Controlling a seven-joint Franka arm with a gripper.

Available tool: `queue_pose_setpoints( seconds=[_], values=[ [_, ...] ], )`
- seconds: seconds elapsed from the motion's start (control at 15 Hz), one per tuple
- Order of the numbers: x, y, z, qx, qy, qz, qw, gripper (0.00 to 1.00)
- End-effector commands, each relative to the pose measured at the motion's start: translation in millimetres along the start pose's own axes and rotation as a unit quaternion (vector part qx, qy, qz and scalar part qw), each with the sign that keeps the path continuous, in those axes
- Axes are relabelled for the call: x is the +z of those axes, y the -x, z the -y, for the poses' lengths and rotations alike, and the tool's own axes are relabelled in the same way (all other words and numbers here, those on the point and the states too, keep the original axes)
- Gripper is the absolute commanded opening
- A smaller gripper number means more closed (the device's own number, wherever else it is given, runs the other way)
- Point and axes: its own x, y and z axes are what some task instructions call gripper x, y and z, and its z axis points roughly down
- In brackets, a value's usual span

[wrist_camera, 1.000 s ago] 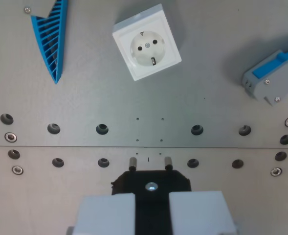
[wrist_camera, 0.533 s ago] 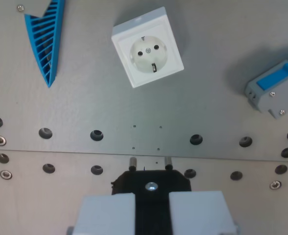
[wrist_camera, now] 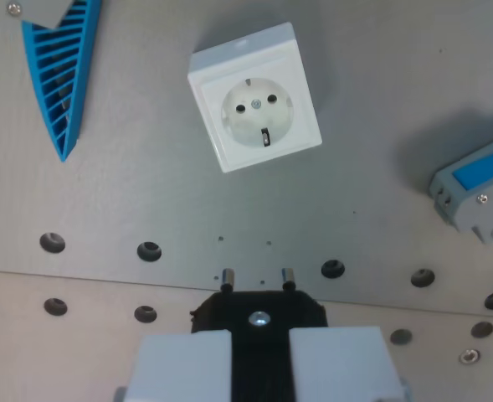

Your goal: Move above the white socket

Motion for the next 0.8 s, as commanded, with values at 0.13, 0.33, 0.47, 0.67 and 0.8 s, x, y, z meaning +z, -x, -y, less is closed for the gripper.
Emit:
queue_pose_setpoints(
  seconds=[0.13, 0.33, 0.47, 0.67, 0.8],
  values=[
    [18.8, 1.8, -3.5, -0.066, -0.006, -0.042, 0.9969, 0.00],
    [33.6, 0.5, -4.3, -0.079, -0.006, -0.043, 0.9960, 0.00],
    [43.6, -0.2, -4.8, -0.088, -0.007, -0.043, 0.9951, 0.00],
    [58.6, -0.8, -5.3, -0.101, -0.007, -0.047, 0.9937, 0.00],
    [68.6, -1.1, -5.5, -0.108, -0.007, -0.049, 0.9929, 0.00]
  ],
)
